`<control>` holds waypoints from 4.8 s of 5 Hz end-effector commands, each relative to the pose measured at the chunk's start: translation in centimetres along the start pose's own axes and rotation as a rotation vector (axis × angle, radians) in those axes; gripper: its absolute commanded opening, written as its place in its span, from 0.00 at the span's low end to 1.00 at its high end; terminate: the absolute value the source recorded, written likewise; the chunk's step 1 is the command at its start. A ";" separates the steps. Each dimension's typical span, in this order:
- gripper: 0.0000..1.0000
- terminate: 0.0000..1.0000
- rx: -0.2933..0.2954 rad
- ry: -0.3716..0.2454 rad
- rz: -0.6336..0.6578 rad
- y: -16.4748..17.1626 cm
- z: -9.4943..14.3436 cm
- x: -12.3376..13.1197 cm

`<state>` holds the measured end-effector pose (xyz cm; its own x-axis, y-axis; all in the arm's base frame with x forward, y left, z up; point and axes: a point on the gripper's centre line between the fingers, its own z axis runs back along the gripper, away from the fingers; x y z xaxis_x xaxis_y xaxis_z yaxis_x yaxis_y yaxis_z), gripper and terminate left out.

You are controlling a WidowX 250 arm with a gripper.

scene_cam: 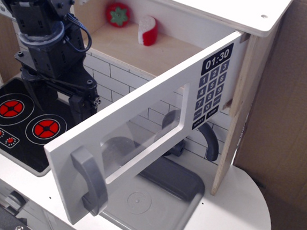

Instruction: Close microwave

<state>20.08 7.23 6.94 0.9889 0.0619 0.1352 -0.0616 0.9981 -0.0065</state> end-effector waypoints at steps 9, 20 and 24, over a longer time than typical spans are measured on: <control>1.00 0.00 -0.112 -0.017 -0.006 -8.2 6.4 1.1; 1.00 0.00 0.049 -0.021 0.241 -6.6 2.9 2.4; 1.00 0.00 0.047 -0.146 0.096 -4.1 -0.8 7.5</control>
<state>27.00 3.46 5.79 0.9589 0.1485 0.2417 -0.1580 0.9872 0.0203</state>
